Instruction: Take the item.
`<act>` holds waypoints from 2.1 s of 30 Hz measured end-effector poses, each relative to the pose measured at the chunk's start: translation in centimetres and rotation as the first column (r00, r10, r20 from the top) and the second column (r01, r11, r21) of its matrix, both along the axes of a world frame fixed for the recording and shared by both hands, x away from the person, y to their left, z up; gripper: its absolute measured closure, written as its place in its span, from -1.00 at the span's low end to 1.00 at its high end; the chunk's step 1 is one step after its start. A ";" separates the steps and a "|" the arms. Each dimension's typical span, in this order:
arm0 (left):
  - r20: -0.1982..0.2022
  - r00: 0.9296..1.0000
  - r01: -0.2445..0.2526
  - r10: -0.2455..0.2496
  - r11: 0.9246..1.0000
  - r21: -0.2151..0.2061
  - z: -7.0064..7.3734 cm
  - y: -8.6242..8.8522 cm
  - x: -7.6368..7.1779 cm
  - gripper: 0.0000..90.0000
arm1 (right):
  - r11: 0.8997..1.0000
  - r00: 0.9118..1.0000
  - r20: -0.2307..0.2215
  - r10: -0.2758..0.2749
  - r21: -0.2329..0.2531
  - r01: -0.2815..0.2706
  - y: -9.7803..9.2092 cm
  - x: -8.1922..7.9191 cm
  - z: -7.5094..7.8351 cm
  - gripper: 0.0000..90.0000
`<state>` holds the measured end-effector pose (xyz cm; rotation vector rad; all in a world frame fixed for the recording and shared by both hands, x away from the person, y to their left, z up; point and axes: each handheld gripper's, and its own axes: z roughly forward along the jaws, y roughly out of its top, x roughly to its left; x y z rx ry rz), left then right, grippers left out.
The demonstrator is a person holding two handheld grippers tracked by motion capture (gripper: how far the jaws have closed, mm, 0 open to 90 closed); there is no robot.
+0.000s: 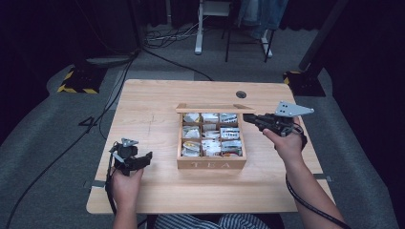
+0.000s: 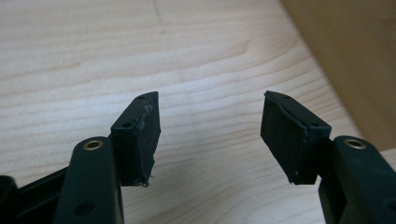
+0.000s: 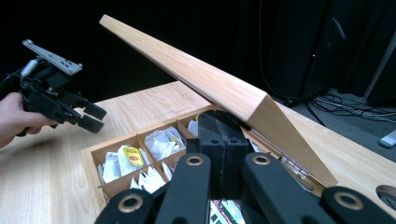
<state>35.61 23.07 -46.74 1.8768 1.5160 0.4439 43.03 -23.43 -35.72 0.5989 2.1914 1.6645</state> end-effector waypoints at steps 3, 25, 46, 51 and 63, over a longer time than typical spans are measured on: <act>0.039 0.999 0.021 -0.020 1.000 -0.019 1.4 -0.2 -0.5 -0.14 | 1.000 1.000 -0.002 0.001 0.003 -0.001 0.0 0.0 0.0 1.00; 0.205 0.927 0.339 -0.314 0.935 -0.100 10.0 -7.0 -3.1 -0.09 | 1.000 1.000 0.003 0.004 0.010 -0.004 -0.1 0.0 0.1 1.00; 0.171 0.838 0.536 -0.519 0.840 -0.078 10.0 -16.0 -0.7 -0.07 | 1.000 1.000 0.001 0.009 0.008 -0.009 -0.1 0.0 0.1 1.00; 0.173 0.814 0.574 -0.555 0.815 -0.086 10.0 -17.1 -0.1 -0.01 | 1.000 1.000 0.001 0.008 0.007 -0.008 -0.1 0.0 0.1 1.00; 0.136 0.763 0.643 -0.632 0.763 -0.063 7.9 -20.2 2.6 0.01 | 1.000 1.000 0.000 0.014 0.002 -0.014 0.1 0.0 0.0 1.00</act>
